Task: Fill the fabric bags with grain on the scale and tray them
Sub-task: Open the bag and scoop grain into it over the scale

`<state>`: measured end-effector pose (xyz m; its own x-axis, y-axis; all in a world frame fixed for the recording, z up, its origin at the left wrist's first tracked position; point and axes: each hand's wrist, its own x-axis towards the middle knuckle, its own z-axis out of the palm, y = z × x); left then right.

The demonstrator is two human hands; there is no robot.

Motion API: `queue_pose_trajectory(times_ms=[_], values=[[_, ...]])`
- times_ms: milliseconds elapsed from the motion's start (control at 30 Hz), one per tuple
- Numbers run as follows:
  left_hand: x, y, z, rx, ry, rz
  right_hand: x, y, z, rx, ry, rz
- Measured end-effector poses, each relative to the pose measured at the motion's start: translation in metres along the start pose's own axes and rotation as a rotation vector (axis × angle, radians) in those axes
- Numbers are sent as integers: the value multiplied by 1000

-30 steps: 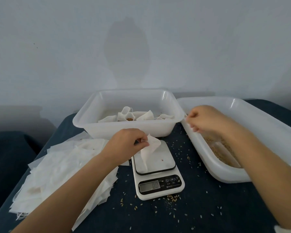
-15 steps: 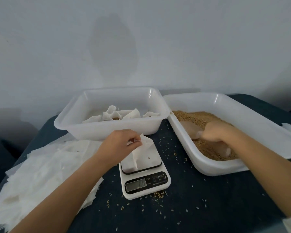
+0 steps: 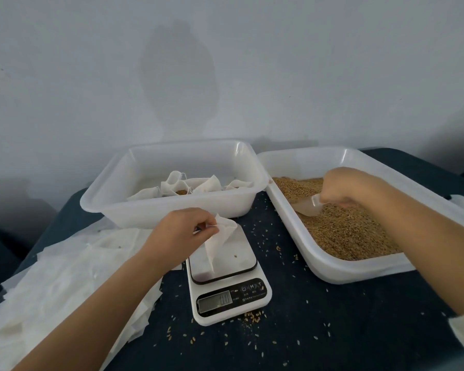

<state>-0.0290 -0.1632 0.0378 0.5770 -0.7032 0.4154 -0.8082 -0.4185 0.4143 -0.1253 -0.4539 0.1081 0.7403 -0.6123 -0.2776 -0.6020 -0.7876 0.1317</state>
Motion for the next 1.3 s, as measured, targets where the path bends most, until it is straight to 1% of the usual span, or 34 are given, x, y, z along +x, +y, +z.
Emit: queue_pose_trajectory(times_ms=[167,367,500,567,767,933,1067,1167,1300], values=[[1,2,3,-25,4,15,31,-20,20,152,104,-1],[-2,-1,2,-44,18,-3,53,-35,36,306,130,-19],[-3,-4,2,-72,30,-38,59,-23,45,334,220,24],[-3,-4,2,-82,36,-48,61,-14,45,350,239,25],[-4,0,3,-83,22,-52,51,14,40,385,300,-34],[-3,4,5,-80,17,-41,44,30,48,324,275,-53],[-1,5,3,-99,42,0,38,37,57,427,337,-75],[-1,2,0,-96,60,-14,33,41,61,491,371,-111],[-2,-3,-4,-63,45,-10,24,45,57,537,418,-184]])
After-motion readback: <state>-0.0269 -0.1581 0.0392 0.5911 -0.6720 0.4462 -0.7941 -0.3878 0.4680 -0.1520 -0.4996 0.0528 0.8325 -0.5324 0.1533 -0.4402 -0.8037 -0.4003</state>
